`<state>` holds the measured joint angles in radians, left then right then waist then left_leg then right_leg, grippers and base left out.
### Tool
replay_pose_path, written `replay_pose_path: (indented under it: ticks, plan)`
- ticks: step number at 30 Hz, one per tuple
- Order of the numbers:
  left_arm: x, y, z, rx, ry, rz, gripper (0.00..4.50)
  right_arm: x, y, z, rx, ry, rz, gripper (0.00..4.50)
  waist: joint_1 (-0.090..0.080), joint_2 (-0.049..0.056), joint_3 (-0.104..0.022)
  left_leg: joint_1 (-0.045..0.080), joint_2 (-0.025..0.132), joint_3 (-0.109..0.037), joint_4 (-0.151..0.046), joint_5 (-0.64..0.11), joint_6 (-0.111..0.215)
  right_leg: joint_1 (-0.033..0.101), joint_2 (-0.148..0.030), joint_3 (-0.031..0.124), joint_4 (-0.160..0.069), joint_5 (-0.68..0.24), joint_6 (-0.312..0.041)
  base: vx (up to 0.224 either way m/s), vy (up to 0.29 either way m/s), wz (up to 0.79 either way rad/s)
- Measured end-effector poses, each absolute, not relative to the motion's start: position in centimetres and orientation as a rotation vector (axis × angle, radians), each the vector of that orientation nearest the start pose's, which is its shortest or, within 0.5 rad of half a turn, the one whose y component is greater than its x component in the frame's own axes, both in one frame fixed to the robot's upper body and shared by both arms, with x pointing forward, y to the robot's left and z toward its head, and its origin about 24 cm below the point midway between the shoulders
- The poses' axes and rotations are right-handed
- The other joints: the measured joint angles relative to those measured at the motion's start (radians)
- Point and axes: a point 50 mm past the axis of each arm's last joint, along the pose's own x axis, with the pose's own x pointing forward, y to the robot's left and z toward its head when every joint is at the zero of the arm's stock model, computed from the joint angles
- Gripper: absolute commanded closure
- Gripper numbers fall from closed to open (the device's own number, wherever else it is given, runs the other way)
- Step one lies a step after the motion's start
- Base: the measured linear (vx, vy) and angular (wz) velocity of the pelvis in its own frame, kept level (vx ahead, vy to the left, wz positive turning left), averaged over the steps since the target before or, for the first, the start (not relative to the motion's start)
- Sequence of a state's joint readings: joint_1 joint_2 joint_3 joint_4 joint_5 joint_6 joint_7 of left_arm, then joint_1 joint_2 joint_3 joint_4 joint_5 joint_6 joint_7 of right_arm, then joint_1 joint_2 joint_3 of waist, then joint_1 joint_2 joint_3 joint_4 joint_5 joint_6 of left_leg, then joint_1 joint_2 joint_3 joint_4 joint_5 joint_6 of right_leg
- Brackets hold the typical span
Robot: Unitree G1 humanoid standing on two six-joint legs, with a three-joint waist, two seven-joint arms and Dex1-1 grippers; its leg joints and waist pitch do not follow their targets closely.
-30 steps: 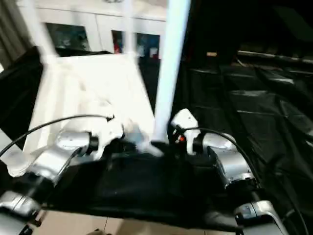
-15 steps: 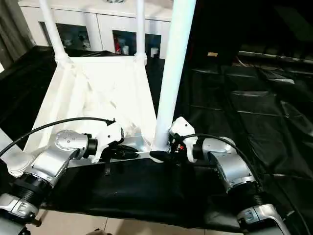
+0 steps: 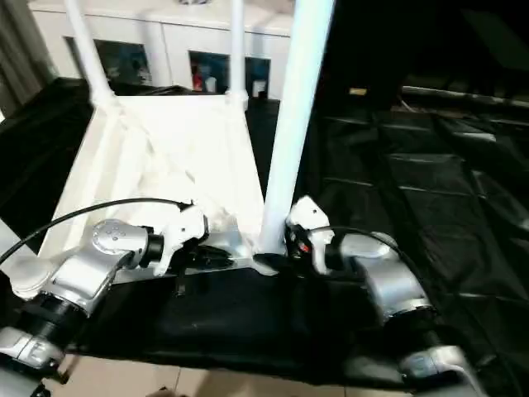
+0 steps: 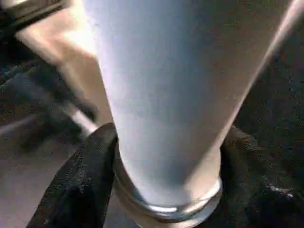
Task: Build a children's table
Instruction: Rotate leg to tighten
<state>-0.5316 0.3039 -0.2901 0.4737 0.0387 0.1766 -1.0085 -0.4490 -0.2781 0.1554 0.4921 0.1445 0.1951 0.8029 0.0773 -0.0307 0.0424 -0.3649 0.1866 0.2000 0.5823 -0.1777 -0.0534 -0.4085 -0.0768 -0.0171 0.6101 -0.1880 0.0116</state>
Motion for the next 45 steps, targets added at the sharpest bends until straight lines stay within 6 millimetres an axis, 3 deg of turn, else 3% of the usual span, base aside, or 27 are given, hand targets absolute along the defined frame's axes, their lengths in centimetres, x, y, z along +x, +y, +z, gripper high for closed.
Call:
replay_pose_path:
  ticks: [4,8,13,15,18,23,26,29,33,37,45]
  plan:
    - [32.3,9.6,4.5,0.385,0.385,-1.047,4.5,32.6,-12.1,3.1,0.01,0.336,0.623,1.76,-0.022,-0.001,-0.001,0.001,-0.001,0.0,0.003,0.0,0.0,0.002,0.0,0.001,-0.001,0.0,0.001,0.0,0.0,0.0]
    - [32.8,7.9,4.5,0.376,0.381,-0.954,4.5,33.4,-11.3,3.1,0.006,0.329,0.439,1.76,-0.022,-0.001,-0.001,0.0,-0.001,-0.001,0.004,0.0,0.0,0.002,0.0,0.002,-0.002,0.0,0.001,0.0,0.0,0.0]
    - [32.8,7.0,4.5,0.368,0.37,-0.925,4.5,33.6,-10.9,3.1,-0.016,0.313,0.384,1.76,-0.018,0.001,-0.002,0.0,-0.002,-0.001,0.0,0.0,0.0,0.002,-0.001,0.002,-0.003,-0.001,0.001,0.0,0.0,0.0]
    - [32.9,7.0,4.5,0.371,0.367,-0.927,4.5,33.6,-10.9,3.1,-0.018,0.302,0.379,1.06,-0.017,0.001,-0.003,0.001,-0.002,-0.001,-0.003,0.0,0.0,0.002,-0.001,0.001,-0.003,-0.001,0.001,0.0,0.0,0.0]
    - [33.0,7.2,4.5,0.378,0.363,-0.925,4.5,33.6,-11.0,3.1,0.005,0.295,0.388,0.97,-0.017,0.001,-0.002,0.0,-0.002,-0.001,-0.003,0.0,0.0,0.001,-0.001,0.001,-0.003,-0.001,0.001,0.0,0.0,0.0]
    - [33.0,7.7,4.6,0.395,0.354,-0.938,4.5,33.6,-11.5,3.2,0.023,0.294,0.449,0.57,-0.019,0.0,-0.002,-0.002,-0.002,-0.001,-0.003,0.0,0.0,-0.002,-0.001,0.001,-0.003,-0.001,0.001,0.0,0.0,0.0]
    - [32.8,8.7,4.8,0.414,0.341,-0.974,4.5,33.5,-13.1,3.8,0.036,0.295,0.56,0.18,-0.017,0.001,-0.001,-0.003,-0.002,-0.001,-0.004,0.0,0.0,-0.003,0.0,0.001,-0.002,0.001,-0.001,0.0,0.0,0.0]
    - [32.6,9.6,4.9,0.423,0.335,-1.02,4.5,33.1,-13.7,4.9,0.016,0.3,0.723,0.06,-0.014,0.0,-0.001,-0.005,-0.001,-0.001,-0.005,0.0,0.0,-0.006,0.0,0.0,-0.002,0.002,-0.002,0.0,0.0,0.0]
    - [31.9,10.9,5.1,0.418,0.344,-1.111,4.5,32.1,-14.5,5.7,-0.063,0.328,0.927,0.06,-0.004,-0.001,0.0,-0.006,-0.001,0.0,-0.007,0.0,0.0,-0.006,0.0,-0.001,-0.002,0.001,-0.002,0.0,0.0,0.0]
    - [30.6,12.0,5.2,0.385,0.378,-1.258,4.5,30.4,-15.3,4.8,-0.153,0.417,1.087,0.06,0.016,-0.002,0.0,-0.007,0.0,0.0,-0.006,0.0,0.0,-0.007,0.0,-0.001,-0.002,0.001,-0.003,0.0,0.0,0.0]
    - [30.0,11.8,5.1,0.37,0.403,-1.331,4.5,30.0,-14.8,5.0,-0.187,0.427,1.159,0.06,0.017,-0.003,0.001,-0.006,0.0,0.0,-0.003,0.0,0.0,-0.006,0.0,0.0,-0.001,0.001,-0.003,0.0,0.0,0.0]
